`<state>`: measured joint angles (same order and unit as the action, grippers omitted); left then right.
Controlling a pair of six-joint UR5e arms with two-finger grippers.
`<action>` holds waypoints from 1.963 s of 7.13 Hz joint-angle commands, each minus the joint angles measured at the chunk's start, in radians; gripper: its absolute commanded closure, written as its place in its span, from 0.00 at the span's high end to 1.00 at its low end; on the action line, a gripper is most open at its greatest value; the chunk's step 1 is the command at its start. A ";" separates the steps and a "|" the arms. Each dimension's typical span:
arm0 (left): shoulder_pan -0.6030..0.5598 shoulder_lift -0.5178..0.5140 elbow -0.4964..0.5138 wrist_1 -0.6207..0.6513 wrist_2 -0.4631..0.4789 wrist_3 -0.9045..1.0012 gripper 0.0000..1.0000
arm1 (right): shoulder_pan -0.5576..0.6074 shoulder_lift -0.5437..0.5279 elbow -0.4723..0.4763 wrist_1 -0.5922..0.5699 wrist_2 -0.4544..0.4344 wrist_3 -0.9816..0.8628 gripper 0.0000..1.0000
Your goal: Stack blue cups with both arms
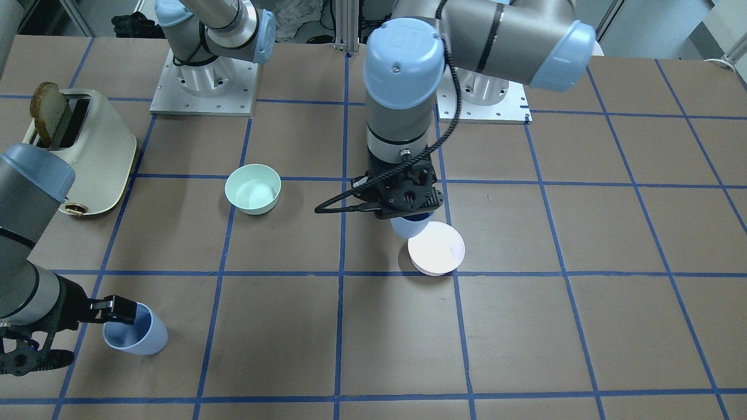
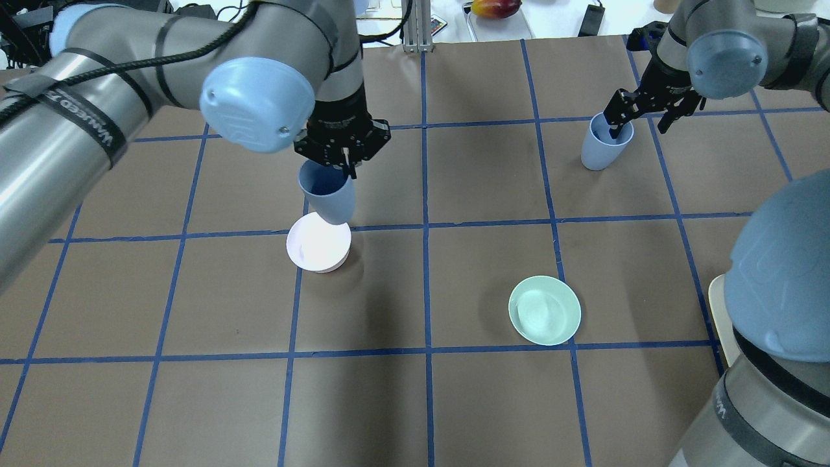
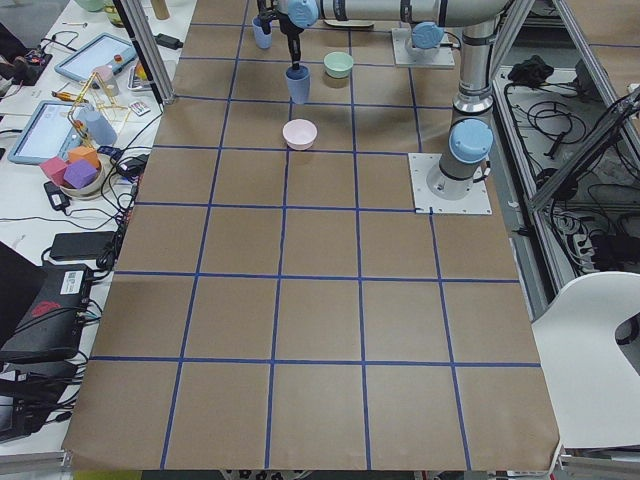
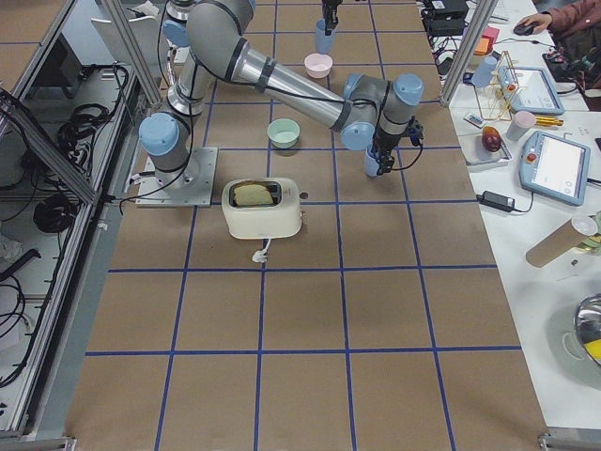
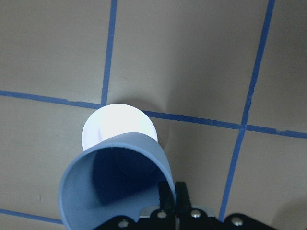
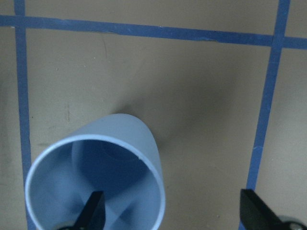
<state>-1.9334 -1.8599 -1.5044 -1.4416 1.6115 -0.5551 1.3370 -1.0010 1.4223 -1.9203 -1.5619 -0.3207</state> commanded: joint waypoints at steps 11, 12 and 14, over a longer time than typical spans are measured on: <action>-0.182 -0.002 -0.287 0.300 -0.067 -0.189 0.00 | 0.039 -0.042 -0.013 0.075 0.003 0.002 0.00; -0.182 -0.005 -0.287 0.312 -0.068 -0.189 0.00 | 0.044 -0.059 -0.011 0.084 0.008 0.000 0.00; -0.182 -0.009 -0.290 0.320 -0.071 -0.190 0.02 | 0.054 -0.080 -0.011 0.110 0.051 0.002 0.00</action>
<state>-2.1154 -1.8661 -1.7931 -1.1250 1.5420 -0.7450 1.3857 -1.0694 1.4111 -1.8213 -1.5271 -0.3188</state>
